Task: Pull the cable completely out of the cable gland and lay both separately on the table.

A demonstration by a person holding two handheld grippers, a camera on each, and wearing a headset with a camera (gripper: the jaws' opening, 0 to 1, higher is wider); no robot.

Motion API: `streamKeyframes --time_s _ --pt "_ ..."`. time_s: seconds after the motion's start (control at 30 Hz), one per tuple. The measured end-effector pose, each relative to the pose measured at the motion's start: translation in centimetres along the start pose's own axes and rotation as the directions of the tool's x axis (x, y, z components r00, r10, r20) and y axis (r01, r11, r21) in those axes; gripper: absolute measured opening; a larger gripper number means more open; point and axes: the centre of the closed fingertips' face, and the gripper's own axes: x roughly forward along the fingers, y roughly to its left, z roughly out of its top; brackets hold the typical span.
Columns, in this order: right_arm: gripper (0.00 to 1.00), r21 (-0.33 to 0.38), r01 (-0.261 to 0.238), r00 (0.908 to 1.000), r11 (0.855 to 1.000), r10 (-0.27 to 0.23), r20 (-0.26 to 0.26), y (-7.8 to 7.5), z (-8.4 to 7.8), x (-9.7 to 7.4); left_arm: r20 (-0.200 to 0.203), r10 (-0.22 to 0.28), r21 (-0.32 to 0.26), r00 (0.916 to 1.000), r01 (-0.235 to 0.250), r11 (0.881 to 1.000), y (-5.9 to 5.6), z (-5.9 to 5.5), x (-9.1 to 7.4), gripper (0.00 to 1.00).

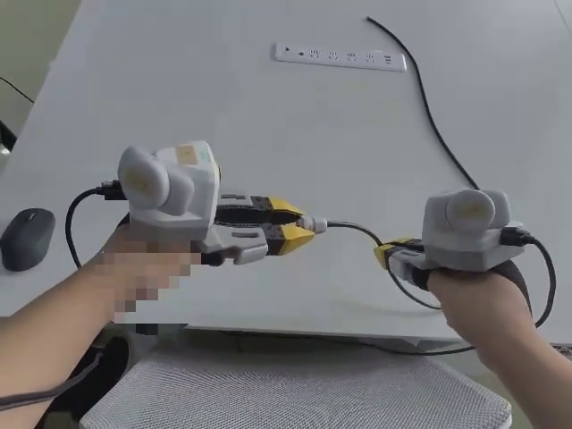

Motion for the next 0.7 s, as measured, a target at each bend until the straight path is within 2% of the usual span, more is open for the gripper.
streamKeyframes --time_s 0.1,0.17,0.2,0.27,0.33,0.4,0.53,0.6,0.63,0.67,0.7 --pt "0.0 -0.031 -0.007 1.0 1.0 0.007 0.0 0.2 -0.2 -0.1 0.0 -0.002 -0.003 1.0 0.002 1.0 0.0 0.0 0.0 0.15" --pt "0.0 -0.09 -0.003 0.9999 0.996 0.004 0.011 0.1 -0.1 -0.2 0.0 -0.001 -0.003 1.0 0.001 1.0 0.0 0.0 -0.1 0.15" --pt "0.0 -0.176 0.013 0.9999 0.984 -0.012 0.012 0.1 0.0 -0.4 0.0 0.0 -0.005 1.0 0.0 1.0 0.1 0.0 -0.1 0.15" --pt "0.0 -0.273 0.046 0.9987 0.961 -0.037 0.035 -0.1 0.4 -0.7 0.003 0.002 -0.004 1.0 -0.002 1.0 0.1 0.1 -0.2 0.15" --pt "0.0 -0.32 0.033 0.9993 0.947 -0.025 0.028 0.4 0.3 -1.2 0.005 0.002 -0.007 1.0 -0.002 1.0 0.1 0.1 -0.3 0.15" --pt "0.0 -0.321 0.024 0.9996 0.947 -0.018 0.019 0.8 0.2 -1.5 0.002 0.004 -0.002 1.0 -0.004 1.0 0.0 0.1 -0.3 0.15" --pt "0.04 -0.397 0.02 0.9991 0.917 -0.003 0.043 1.7 1.1 -2.8 -0.001 0.006 -0.003 1.0 -0.006 1.0 0.0 0.0 -0.3 0.15" --pt "0.08 -0.441 0.005 0.9967 0.897 0.032 0.075 2.7 2.0 -3.4 0.001 0.006 -0.007 1.0 -0.006 1.0 0.0 0.1 -0.3 0.15" --pt "0.09 -0.464 0.019 0.9947 0.886 0.03 0.098 3.0 2.7 -3.9 -0.001 0.005 -0.004 1.0 -0.005 1.0 0.0 0.1 -0.3 0.15" --pt "0.1 -0.469 0.025 0.995 0.883 0.024 0.097 3.1 2.9 -4.2 -0.003 0.005 -0.001 1.0 -0.005 1.0 0.0 0.0 -0.3 0.15" --pt "0.11 -0.49 0.022 0.9932 0.872 0.037 0.111 3.6 3.5 -4.4 -0.003 0.005 -0.002 1.0 -0.005 1.0 0.0 0.0 -0.3 0.15"
